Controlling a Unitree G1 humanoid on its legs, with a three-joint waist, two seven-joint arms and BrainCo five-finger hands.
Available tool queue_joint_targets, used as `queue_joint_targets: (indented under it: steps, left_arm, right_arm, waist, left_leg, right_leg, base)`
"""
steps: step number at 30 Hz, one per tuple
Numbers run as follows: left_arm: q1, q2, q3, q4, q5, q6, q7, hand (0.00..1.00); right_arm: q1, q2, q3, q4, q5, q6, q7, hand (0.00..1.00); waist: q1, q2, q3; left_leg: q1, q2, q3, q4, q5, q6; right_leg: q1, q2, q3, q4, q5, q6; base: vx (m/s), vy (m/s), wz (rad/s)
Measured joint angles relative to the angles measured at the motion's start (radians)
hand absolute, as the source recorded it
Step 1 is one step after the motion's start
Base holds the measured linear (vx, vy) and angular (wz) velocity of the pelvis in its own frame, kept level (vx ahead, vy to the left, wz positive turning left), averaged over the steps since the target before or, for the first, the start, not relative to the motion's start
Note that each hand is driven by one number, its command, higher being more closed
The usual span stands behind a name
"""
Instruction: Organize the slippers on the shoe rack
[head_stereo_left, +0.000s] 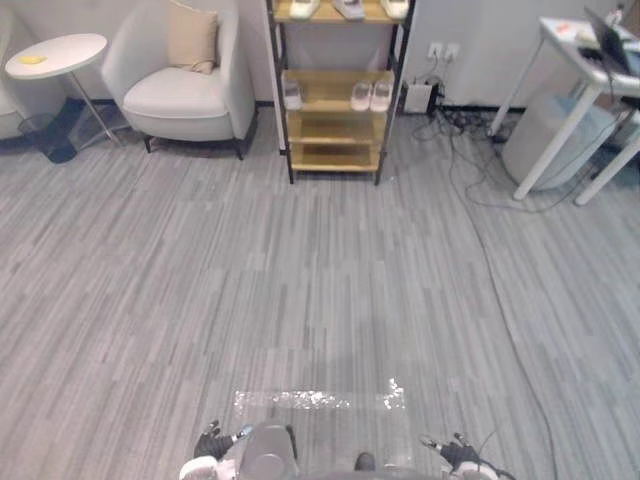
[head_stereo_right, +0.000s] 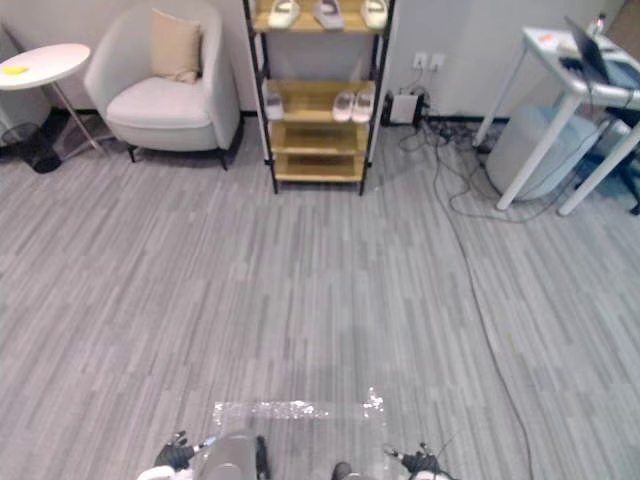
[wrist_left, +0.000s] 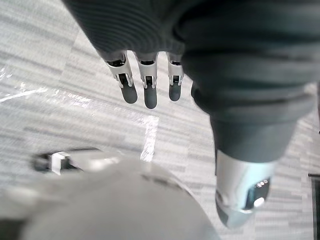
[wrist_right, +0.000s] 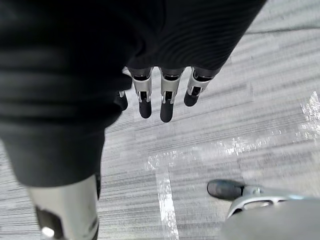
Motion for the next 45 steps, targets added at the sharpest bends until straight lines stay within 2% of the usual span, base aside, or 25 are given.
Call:
queue_joint_targets:
  steps: [2, 4, 6, 9, 10, 11, 13, 15, 17, 20, 21, 22, 23, 24, 27, 28, 29, 32, 36, 38, 39, 40, 41, 43, 45]
  left_arm:
    - [0.011, -0.014, 0.007, 0.001, -0.003, -0.001, -0.001, 0.00]
    - [0.027, 0.002, 0.040, 0.000, -0.020, -0.015, -0.001, 0.00]
    - [0.026, 0.008, 0.050, 0.000, -0.021, -0.017, 0.000, 0.00]
    - [0.038, 0.015, 0.045, 0.000, -0.027, -0.015, -0.001, 0.00]
    - [0.041, 0.016, 0.045, -0.001, -0.028, -0.015, 0.000, 0.00]
    - [0.051, 0.025, 0.035, -0.007, -0.028, -0.015, 0.000, 0.00]
    - [0.046, 0.026, 0.022, -0.011, -0.028, -0.015, 0.000, 0.00]
    - [0.035, 0.024, 0.015, -0.019, -0.027, -0.015, -0.001, 0.00]
    - [-0.011, 0.000, -0.013, -0.032, -0.027, -0.015, -0.001, 0.00]
    - [-0.021, -0.017, -0.041, -0.042, -0.025, -0.017, -0.001, 0.00]
    - [-0.016, -0.019, -0.040, -0.043, -0.024, -0.018, 0.000, 0.00]
    - [-0.031, -0.024, -0.033, -0.029, -0.017, -0.018, 0.001, 0.00]
    - [-0.034, -0.039, -0.032, -0.020, -0.012, -0.018, 0.001, 0.00]
    - [-0.034, -0.052, -0.033, -0.015, 0.008, -0.017, -0.001, 0.00]
    - [-0.041, -0.075, -0.033, -0.003, 0.015, -0.015, -0.003, 0.00]
    - [-0.047, -0.078, -0.025, -0.008, 0.019, -0.014, -0.007, 0.00]
    - [-0.050, -0.072, -0.013, -0.017, 0.023, -0.014, -0.008, 0.00]
    - [-0.052, -0.062, -0.004, -0.050, 0.022, -0.017, -0.007, 0.00]
    - [-0.064, -0.063, -0.002, -0.077, 0.020, -0.019, -0.007, 0.00]
    - [-0.063, -0.059, -0.001, -0.081, 0.012, -0.020, -0.005, 0.00]
    - [-0.062, -0.060, -0.002, -0.080, 0.012, -0.020, -0.005, 0.00]
    - [-0.072, -0.062, -0.001, -0.075, 0.010, -0.019, -0.006, 0.00]
    - [-0.087, -0.044, 0.003, -0.077, 0.010, -0.019, -0.007, 0.00]
    - [-0.095, -0.035, 0.024, -0.078, 0.010, -0.017, -0.009, 0.00]
    - [-0.092, -0.043, 0.026, -0.071, 0.014, -0.017, -0.008, 0.00]
  right_arm:
    - [-0.008, 0.001, 0.001, 0.001, 0.002, 0.000, 0.000, 0.00]
    - [-0.022, 0.065, 0.007, 0.001, 0.000, 0.001, 0.003, 0.00]
    - [-0.030, 0.081, 0.008, 0.000, -0.004, 0.001, 0.004, 0.00]
    - [-0.048, 0.098, 0.011, -0.001, -0.006, 0.000, 0.012, 0.00]
    - [-0.048, 0.100, 0.012, -0.001, -0.007, 0.001, 0.012, 0.00]
    - [-0.048, 0.107, 0.013, -0.001, -0.008, 0.001, 0.016, 0.00]
    - [-0.056, 0.104, 0.013, -0.006, -0.008, 0.000, 0.018, 0.00]
    - [-0.065, 0.098, 0.013, -0.012, -0.010, 0.000, 0.018, 0.00]
    - [-0.091, 0.070, 0.015, -0.028, -0.020, -0.001, 0.018, 0.00]
    - [-0.094, 0.062, 0.019, -0.039, -0.044, 0.001, 0.017, 0.00]
    - [-0.074, 0.066, 0.026, -0.036, -0.046, 0.001, 0.017, 0.00]
    - [-0.062, 0.061, 0.040, -0.031, -0.046, 0.000, 0.021, 0.00]
    - [-0.080, 0.035, 0.038, -0.026, -0.046, 0.001, 0.016, 0.00]
    - [-0.075, 0.024, 0.035, -0.022, -0.046, -0.001, 0.016, 0.00]
    - [-0.074, 0.028, 0.007, -0.007, -0.044, -0.001, 0.014, 0.00]
    - [-0.070, 0.026, 0.008, -0.007, -0.044, 0.000, 0.011, 0.00]
    - [-0.062, 0.029, 0.013, -0.007, -0.043, 0.000, 0.005, 0.00]
    - [-0.071, 0.041, 0.021, -0.001, -0.041, 0.001, 0.001, 0.00]
    - [-0.079, 0.053, 0.021, 0.002, -0.033, 0.002, 0.000, 0.00]
    - [-0.078, 0.067, 0.043, 0.001, -0.033, 0.002, -0.002, 0.00]
    - [-0.080, 0.068, 0.049, -0.001, -0.033, 0.001, -0.003, 0.00]
    - [-0.097, 0.078, 0.051, 0.003, -0.033, 0.001, -0.004, 0.00]
    - [-0.117, 0.102, 0.056, 0.005, -0.029, 0.001, -0.002, 0.00]
    - [-0.130, 0.117, 0.058, -0.002, -0.028, 0.000, 0.000, 0.00]
    - [-0.127, 0.120, 0.059, 0.000, -0.035, -0.001, 0.003, 0.00]
  waist:
    - [0.025, 0.026, -0.003]
    - [0.033, -0.032, -0.015]
    - [0.033, -0.053, -0.020]
    - [0.040, -0.060, -0.024]
    - [0.040, -0.063, -0.025]
    - [0.040, -0.074, -0.034]
    - [0.029, -0.067, -0.034]
    - [0.020, -0.056, -0.030]
    - [-0.004, -0.012, -0.004]
    - [-0.023, -0.009, 0.001]
    - [-0.025, -0.036, -0.009]
    - [-0.030, -0.050, -0.012]
    - [-0.027, 0.000, -0.014]
    - [-0.046, 0.008, -0.032]
    - [-0.046, 0.051, -0.032]
    - [-0.046, 0.059, -0.022]
    - [-0.031, 0.052, -0.004]
    - [-0.019, 0.025, 0.013]
    - [0.008, 0.013, 0.022]
    - [0.038, -0.008, 0.022]
    - [0.040, -0.002, 0.019]
    - [0.040, -0.006, 0.015]
    - [0.039, -0.050, 0.031]
    - [0.042, -0.061, 0.033]
    - [0.042, -0.056, 0.022]
  left_leg:
    - [-0.004, 0.012, -0.024, -0.072, 0.068, -0.011]
    - [-0.022, -0.041, -0.022, 0.002, 0.090, 0.053]
    - [-0.024, -0.054, -0.013, 0.046, 0.065, 0.091]
    - [0.111, -0.054, -0.001, 0.049, -0.031, 0.115]
    - [0.133, -0.057, 0.002, 0.043, -0.040, 0.115]
    - [0.240, -0.070, 0.008, -0.004, -0.070, 0.117]
    - [0.334, -0.067, 0.008, -0.044, -0.085, 0.127]
    - [0.381, -0.046, 0.004, -0.053, -0.094, 0.127]
    - [0.440, 0.016, -0.046, -0.079, -0.096, 0.126]
    - [0.493, 0.037, -0.072, -0.106, -0.099, 0.119]
    - [0.535, 0.020, -0.095, -0.108, -0.130, 0.068]
    - [0.583, 0.022, -0.131, -0.105, -0.171, 0.031]
    - [0.586, 0.067, -0.150, -0.089, -0.175, 0.035]
    - [0.552, 0.093, -0.185, -0.029, -0.176, 0.032]
    - [0.442, 0.157, -0.217, 0.218, -0.148, -0.012]
    - [0.363, 0.190, -0.225, 0.415, -0.076, -0.024]
    - [0.273, 0.235, -0.182, 0.625, -0.091, -0.016]
    - [0.137, 0.231, -0.068, 0.711, -0.167, 0.030]
    - [-0.004, 0.093, -0.011, 0.286, -0.146, 0.053]
    - [0.027, 0.018, -0.011, -0.056, 0.091, 0.024]
    - [0.031, 0.019, -0.009, -0.087, 0.122, 0.025]
    - [0.044, 0.007, 0.008, -0.088, 0.202, 0.082]
    - [0.038, -0.017, 0.025, -0.044, 0.177, 0.119]
    - [0.012, -0.006, 0.039, 0.085, 0.100, 0.129]
    - [0.050, 0.016, 0.080, 0.176, 0.020, 0.153]
  right_leg:
    - [0.005, 0.011, 0.038, -0.003, -0.016, 0.020]
    - [0.012, -0.041, 0.063, 0.049, -0.069, 0.062]
    - [-0.035, -0.065, 0.069, 0.189, -0.125, 0.089]
    - [-0.207, -0.075, 0.122, 0.758, -0.082, 0.253]
    - [-0.219, -0.079, 0.117, 0.811, -0.070, 0.254]
    - [-0.265, -0.118, 0.037, 0.992, -0.069, 0.193]
    - [-0.310, -0.152, -0.081, 1.030, -0.136, 0.086]
    - [-0.358, -0.150, -0.162, 0.945, -0.184, 0.050]
    - [-0.432, -0.074, -0.186, 0.689, -0.177, 0.023]
    - [-0.454, -0.031, -0.139, 0.409, -0.026, 0.034]
    - [-0.449, -0.032, -0.100, 0.276, 0.156, 0.030]
    - [-0.458, -0.042, -0.084, 0.344, 0.190, -0.035]
    - [-0.466, -0.015, -0.109, 0.397, 0.168, -0.028]
    - [-0.458, 0.004, -0.125, 0.395, 0.084, -0.034]
    - [-0.379, 0.061, -0.181, 0.331, 0.053, -0.052]
    - [-0.308, 0.095, -0.196, 0.276, 0.045, -0.060]
    - [-0.221, 0.125, -0.199, 0.216, 0.028, -0.081]
    - [-0.115, 0.131, -0.197, 0.149, 0.007, -0.074]
    - [-0.036, 0.079, -0.184, 0.123, -0.039, -0.042]
    - [0.020, 0.028, -0.146, 0.104, -0.078, 0.010]
    - [0.028, 0.031, -0.139, 0.099, -0.083, 0.022]
    - [0.048, 0.020, -0.133, 0.088, -0.090, 0.052]
    - [0.057, -0.015, -0.127, 0.082, -0.074, 0.075]
    - [0.076, -0.026, -0.104, 0.106, -0.043, 0.113]
    - [0.034, -0.045, -0.061, 0.336, -0.047, 0.128]
  base:
    - [0.38, 0.252, -0.67]
    - [0.46, 0.191, -0.36]
    - [0.43, 0.148, -0.04]
    - [0.45, 0.128, -0.10]
    - [0.49, 0.059, -0.22]
    - [0.39, 0.028, -0.21]
    - [0.54, 0.001, -0.10]
    - [0.51, -0.064, 0.16]
    - [0.51, -0.144, 0.48]
    - [0.54, -0.217, 0.51]
    - [0.58, -0.319, 0.48]
    - [0.66, -0.353, 0.42]
    - [0.51, -0.310, 0.45]
    - [0.37, -0.222, 0.29]
    - [0.42, -0.270, 0.40]
    - [0.42, -0.209, 0.33]
    - [0.48, -0.220, 0.29]
    - [0.38, -0.144, 0.11]
    - [0.39, 0.087, -0.19]
    - [0.39, 0.160, -0.35]
    - [0.56, 0.208, -0.22]
    - [0.62, 0.193, -0.05]
    - [0.73, 0.223, 0.00]
    - [0.47, 0.140, -0.05]
    - [0.42, 0.178, -0.16]
